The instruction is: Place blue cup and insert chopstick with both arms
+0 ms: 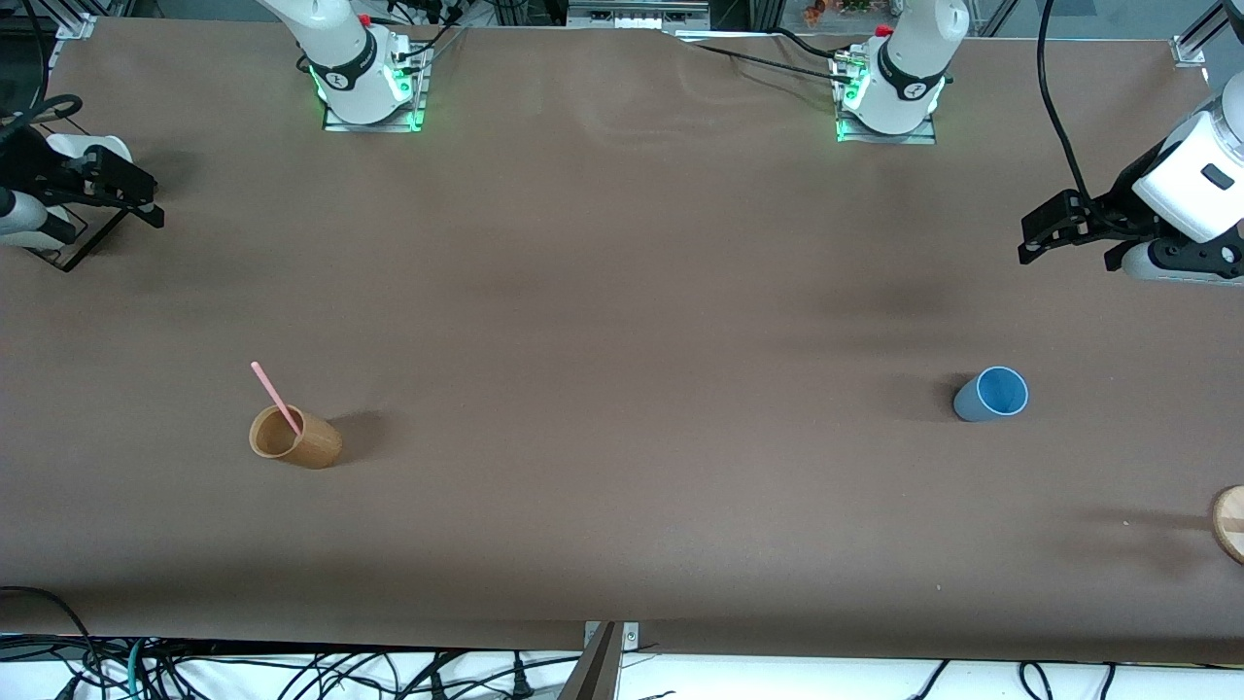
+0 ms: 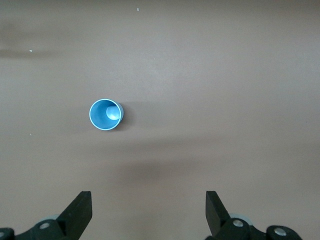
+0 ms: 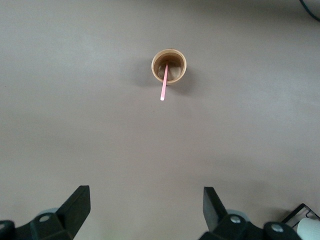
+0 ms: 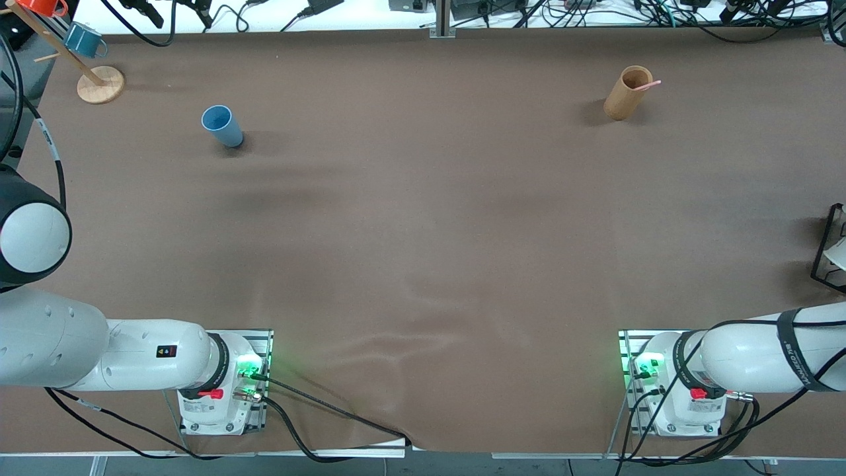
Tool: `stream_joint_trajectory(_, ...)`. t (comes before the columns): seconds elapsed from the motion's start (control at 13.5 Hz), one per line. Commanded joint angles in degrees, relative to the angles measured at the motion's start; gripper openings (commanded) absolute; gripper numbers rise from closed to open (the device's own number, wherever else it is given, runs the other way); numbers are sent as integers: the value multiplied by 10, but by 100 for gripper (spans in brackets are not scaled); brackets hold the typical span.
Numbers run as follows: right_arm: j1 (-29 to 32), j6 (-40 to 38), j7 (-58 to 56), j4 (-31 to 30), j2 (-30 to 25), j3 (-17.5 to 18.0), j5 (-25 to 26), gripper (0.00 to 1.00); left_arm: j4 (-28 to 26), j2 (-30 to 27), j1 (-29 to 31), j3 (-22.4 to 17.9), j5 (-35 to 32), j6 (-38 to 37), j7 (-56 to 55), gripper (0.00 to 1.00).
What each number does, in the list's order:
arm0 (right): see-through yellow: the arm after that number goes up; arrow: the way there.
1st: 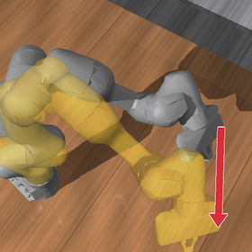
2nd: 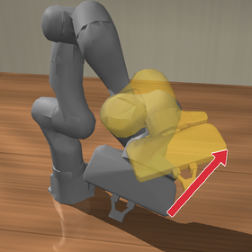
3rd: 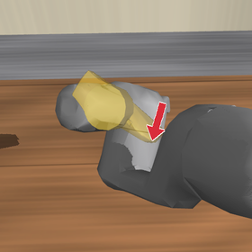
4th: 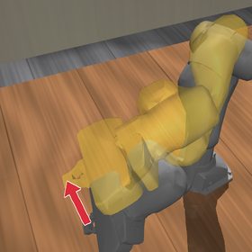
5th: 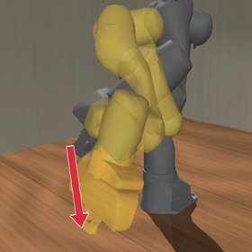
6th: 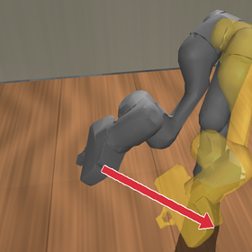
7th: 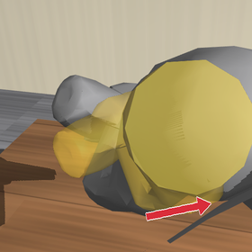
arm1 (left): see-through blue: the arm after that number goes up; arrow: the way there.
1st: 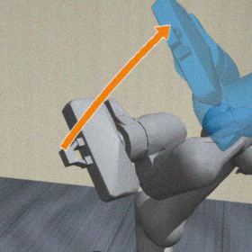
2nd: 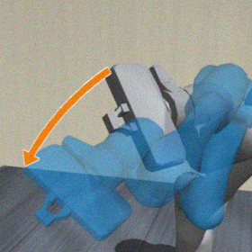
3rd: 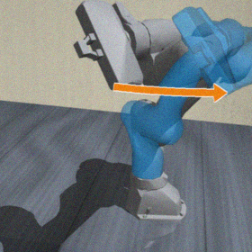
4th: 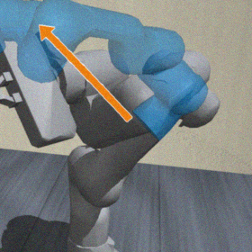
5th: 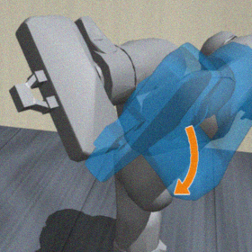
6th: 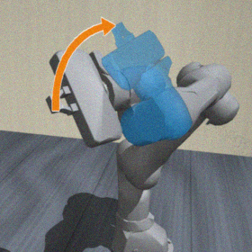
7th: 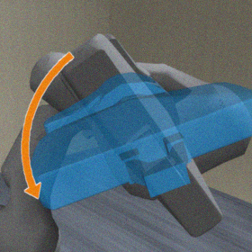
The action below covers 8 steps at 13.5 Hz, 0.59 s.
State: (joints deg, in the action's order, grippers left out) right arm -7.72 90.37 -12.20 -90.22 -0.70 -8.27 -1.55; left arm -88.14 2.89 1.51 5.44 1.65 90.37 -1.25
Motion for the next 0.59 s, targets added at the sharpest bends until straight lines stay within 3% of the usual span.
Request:
stream_joint_trajectory(0.0,-1,-19,-3,9,-4,2,-2,100,18,9,2,2,-6,-4,10,100)
stream_joint_trajectory(0.52,-3,-20,-7,8,0,2,0,100,18,10,2,2,-8,-4,10,100)
